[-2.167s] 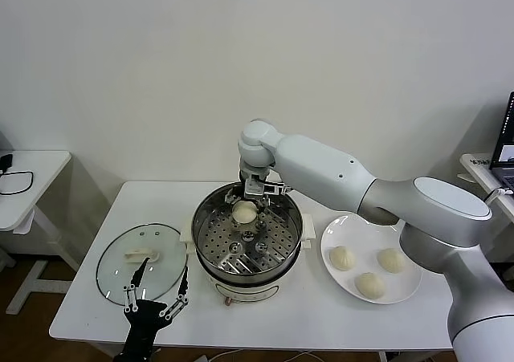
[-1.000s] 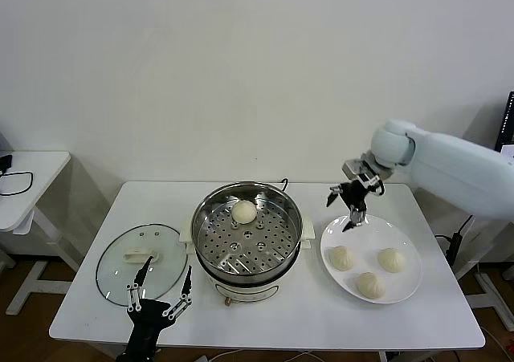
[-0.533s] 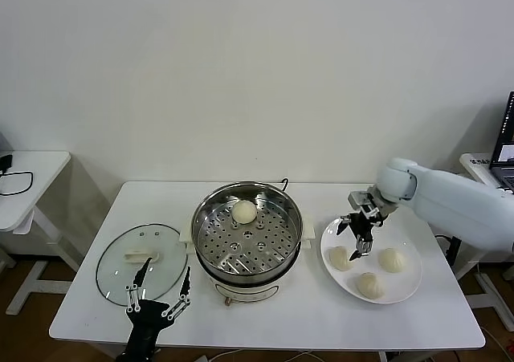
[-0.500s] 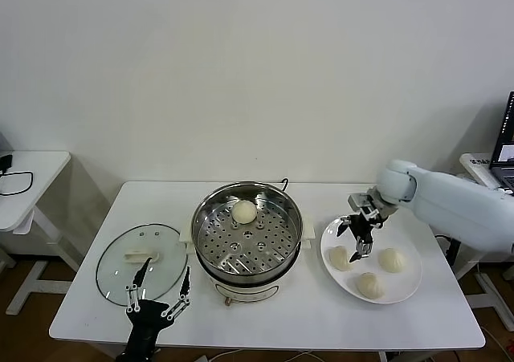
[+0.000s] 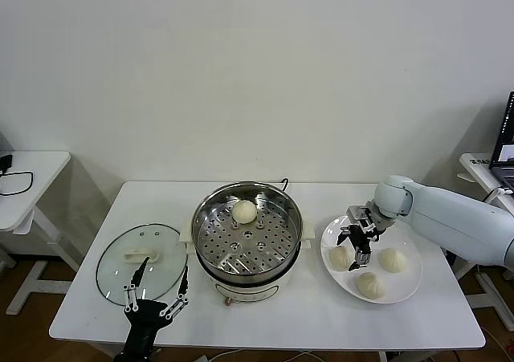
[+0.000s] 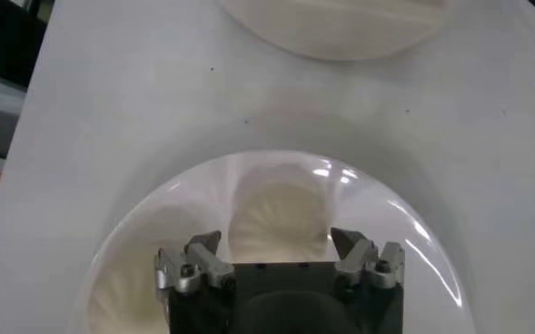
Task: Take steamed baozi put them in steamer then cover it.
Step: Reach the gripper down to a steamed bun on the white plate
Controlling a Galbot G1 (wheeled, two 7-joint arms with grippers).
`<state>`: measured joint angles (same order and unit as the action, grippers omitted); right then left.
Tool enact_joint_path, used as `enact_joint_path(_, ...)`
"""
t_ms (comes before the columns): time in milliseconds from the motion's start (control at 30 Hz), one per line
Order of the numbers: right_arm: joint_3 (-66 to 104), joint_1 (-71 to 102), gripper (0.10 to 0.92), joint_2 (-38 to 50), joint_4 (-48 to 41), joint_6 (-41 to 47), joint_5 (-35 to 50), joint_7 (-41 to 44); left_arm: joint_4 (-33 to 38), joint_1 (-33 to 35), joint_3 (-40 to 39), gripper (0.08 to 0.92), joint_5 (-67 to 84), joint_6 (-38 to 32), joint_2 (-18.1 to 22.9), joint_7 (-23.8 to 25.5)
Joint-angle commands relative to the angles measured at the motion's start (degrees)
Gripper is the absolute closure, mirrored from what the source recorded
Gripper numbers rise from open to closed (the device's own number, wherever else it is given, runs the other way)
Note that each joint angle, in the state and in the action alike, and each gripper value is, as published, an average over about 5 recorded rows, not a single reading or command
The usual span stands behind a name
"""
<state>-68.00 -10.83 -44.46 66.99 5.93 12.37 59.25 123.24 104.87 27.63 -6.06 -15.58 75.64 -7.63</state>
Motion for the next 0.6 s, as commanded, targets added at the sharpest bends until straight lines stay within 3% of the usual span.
enact_joint_path(33,0.46,1.11,0.224,0.07,-0.17,0.02,-0.56,-1.11,-0.06,0.00,0.05,0.177,0.02,-0.01,0.02,-0.05)
enact_joint_path(333,0.68,1.16,0.325,0.07,0.06,-0.06,-1.03,-1.45,-0.11,-0.12,0.12,0.177,0.06,-0.09,0.04,-0.09)
enact_joint_path(600,0.26,-4.20,0.350,1.81,3.06,-0.30,-1.29,1.37,-0.01,-0.55,-0.13,0.177,0.16,0.03,-0.07,-0.10)
